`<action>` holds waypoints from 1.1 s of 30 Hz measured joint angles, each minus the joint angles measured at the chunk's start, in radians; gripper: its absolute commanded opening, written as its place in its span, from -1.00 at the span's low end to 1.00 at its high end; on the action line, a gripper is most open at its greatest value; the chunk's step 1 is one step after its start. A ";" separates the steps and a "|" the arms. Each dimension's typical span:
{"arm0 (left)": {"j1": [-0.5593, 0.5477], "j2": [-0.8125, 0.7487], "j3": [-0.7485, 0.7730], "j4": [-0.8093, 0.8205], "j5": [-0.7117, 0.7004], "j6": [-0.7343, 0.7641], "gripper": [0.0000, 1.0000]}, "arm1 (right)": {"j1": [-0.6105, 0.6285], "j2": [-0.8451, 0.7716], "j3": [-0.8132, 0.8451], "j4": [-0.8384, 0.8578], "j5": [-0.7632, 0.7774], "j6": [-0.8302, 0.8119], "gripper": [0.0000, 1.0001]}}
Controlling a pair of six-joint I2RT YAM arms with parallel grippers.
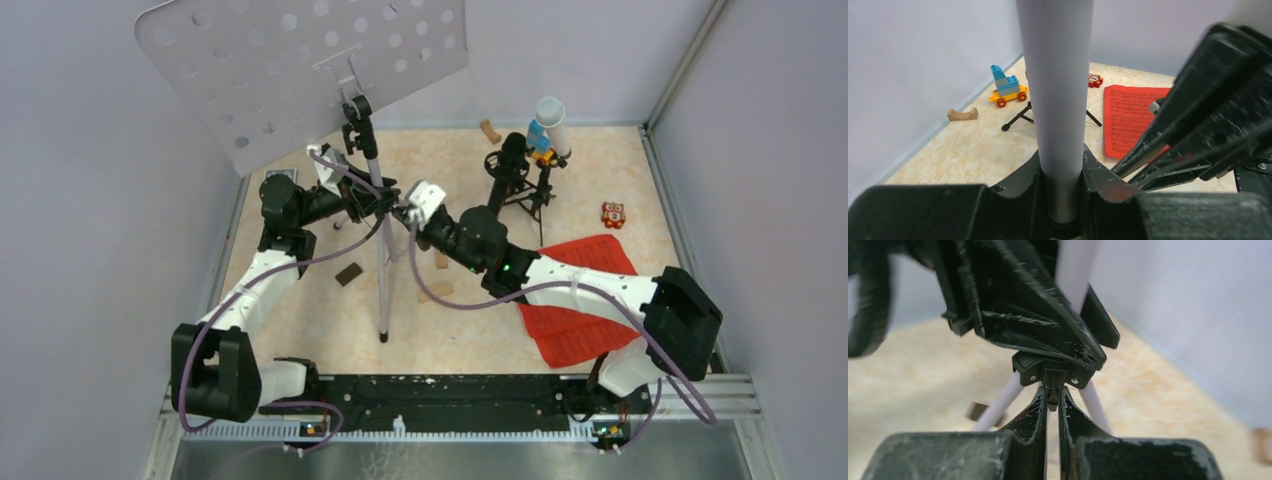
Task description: Pack up the instrument practice props
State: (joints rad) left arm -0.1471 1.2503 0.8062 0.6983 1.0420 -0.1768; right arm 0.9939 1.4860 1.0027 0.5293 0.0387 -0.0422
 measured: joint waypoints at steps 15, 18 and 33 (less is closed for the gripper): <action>-0.009 0.002 0.006 -0.007 0.025 0.006 -1.00 | 0.280 0.001 -0.151 -0.095 0.282 -1.181 -0.77; -0.009 0.005 0.008 -0.011 0.012 0.009 -0.94 | 0.300 0.027 -0.163 -0.157 0.280 -1.171 -0.51; -0.009 -0.002 0.005 -0.049 -0.025 0.056 0.91 | 0.297 -0.197 -0.164 -0.158 0.412 -0.566 -0.07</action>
State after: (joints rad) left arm -0.1558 1.2480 0.8116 0.6495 1.0168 -0.1211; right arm 1.2911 1.2892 0.8391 0.3717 0.4503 -0.6086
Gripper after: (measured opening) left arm 0.774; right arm 0.449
